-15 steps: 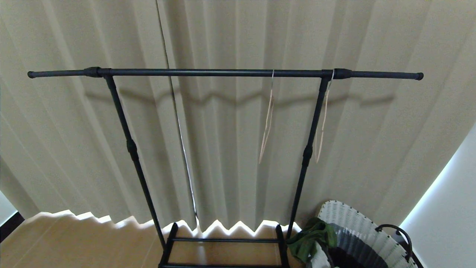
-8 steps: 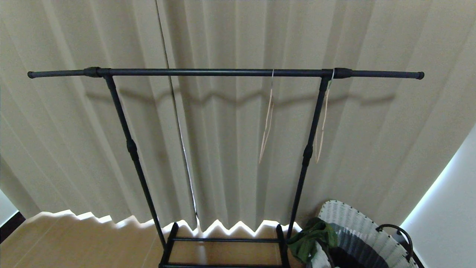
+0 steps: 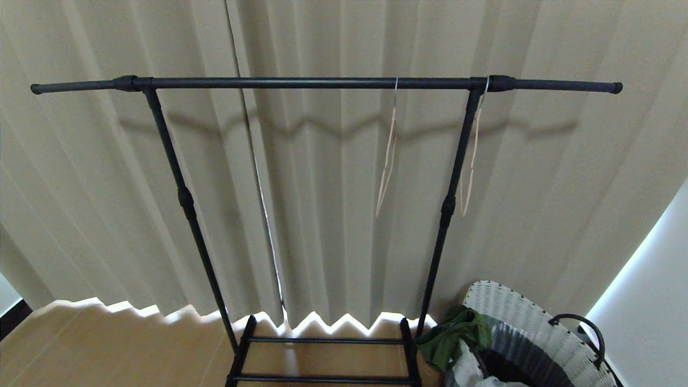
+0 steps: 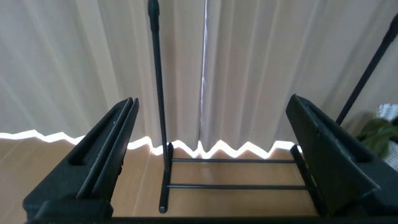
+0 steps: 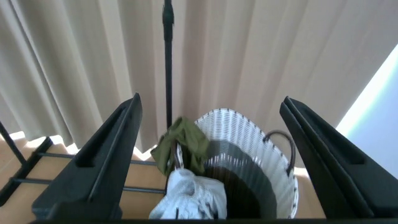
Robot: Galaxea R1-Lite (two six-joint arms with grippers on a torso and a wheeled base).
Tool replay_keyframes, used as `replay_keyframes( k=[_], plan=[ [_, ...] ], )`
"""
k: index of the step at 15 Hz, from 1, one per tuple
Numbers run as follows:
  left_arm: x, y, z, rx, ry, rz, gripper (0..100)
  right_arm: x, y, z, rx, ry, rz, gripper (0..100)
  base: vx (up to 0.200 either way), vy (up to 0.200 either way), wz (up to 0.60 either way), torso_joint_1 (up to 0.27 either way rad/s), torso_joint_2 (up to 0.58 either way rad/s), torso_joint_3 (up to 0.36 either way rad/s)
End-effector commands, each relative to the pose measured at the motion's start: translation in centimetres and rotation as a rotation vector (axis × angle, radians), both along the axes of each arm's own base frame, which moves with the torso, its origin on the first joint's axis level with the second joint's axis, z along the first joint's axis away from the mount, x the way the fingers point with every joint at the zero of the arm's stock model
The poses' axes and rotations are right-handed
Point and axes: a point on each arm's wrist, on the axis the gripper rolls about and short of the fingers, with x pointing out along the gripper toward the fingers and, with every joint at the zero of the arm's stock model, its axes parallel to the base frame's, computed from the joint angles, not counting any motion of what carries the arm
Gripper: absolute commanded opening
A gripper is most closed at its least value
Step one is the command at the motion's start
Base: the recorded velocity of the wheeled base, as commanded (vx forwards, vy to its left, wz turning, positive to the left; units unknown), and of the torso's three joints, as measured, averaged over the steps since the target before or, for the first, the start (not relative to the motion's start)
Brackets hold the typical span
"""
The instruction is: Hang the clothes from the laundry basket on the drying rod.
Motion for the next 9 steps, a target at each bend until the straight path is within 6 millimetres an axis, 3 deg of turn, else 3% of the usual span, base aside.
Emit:
replay_keyframes(
  k=[1,9],
  plan=[
    [0.0,0.0,0.01,0.0,0.0,0.0,100,0.0,0.0,-0.01,-0.001,0.001,0.001,100,0.0,0.0,0.0,-0.168,0.5,0.32],
    [0.0,0.0,0.01,0.003,0.0,0.0,100,0.0,-0.05,0.0,0.0,-0.001,-0.019,100,0.0,0.0,0.0,-0.144,0.47,0.327]
  ],
)
